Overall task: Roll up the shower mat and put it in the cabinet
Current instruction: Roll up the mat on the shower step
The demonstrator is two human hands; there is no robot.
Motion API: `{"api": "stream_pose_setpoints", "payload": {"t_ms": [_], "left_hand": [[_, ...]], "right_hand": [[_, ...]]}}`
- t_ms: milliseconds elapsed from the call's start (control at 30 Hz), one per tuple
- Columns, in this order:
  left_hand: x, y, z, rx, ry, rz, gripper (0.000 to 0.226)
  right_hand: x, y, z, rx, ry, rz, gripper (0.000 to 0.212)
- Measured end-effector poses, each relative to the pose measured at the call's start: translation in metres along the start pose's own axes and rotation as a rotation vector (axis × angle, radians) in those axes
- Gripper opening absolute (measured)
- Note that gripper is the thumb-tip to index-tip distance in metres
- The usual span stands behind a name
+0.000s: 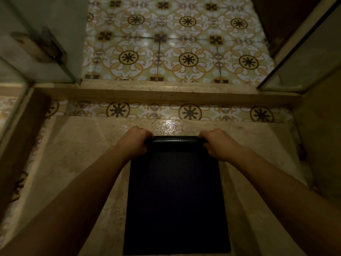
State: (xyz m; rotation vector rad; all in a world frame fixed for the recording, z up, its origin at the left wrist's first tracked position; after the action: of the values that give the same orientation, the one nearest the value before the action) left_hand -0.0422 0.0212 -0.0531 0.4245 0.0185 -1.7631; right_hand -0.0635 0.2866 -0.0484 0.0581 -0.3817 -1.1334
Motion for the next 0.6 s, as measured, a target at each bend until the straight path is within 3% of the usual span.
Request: {"api": "stream_pose_setpoints", "payload": {"t_ms": [167,367,433,600], "left_hand": [[-0.006,-0.002,0.003,-0.05,-0.029,0.012,0.018],[0.0,-0.001,-0.001,0.11,-0.002,0.06,0.031],[-0.002,-0.002,0.002,0.068,0.004,0.047,0.02],[-0.012,0.004,0.003,-0.037,-0.071,-0.054,0.029]], "right_hand": [[0.0,-0.002,0.0,-0.033,0.037,-0.011,0.034],[0.004,0.001,0.002,0.026,0.067,0.024,0.028],[0.005,0.001,0.003,0.014,0.068,0.0,0.033],[0.006,0.002,0.005,0.007,0.06,-0.013,0.032]]}}
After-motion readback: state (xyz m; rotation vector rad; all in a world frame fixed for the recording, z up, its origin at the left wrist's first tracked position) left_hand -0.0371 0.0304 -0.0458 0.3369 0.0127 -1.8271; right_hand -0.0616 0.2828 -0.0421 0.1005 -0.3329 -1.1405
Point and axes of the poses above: each hand's wrist, its own y-axis away from the middle knuckle, its own z-axis out of the back of the hand, x = y × z, the point moved 4 cm from there along -y, towards the middle knuckle, and after that the axes turned 7 degrees about -x, right-handed, at the moved point
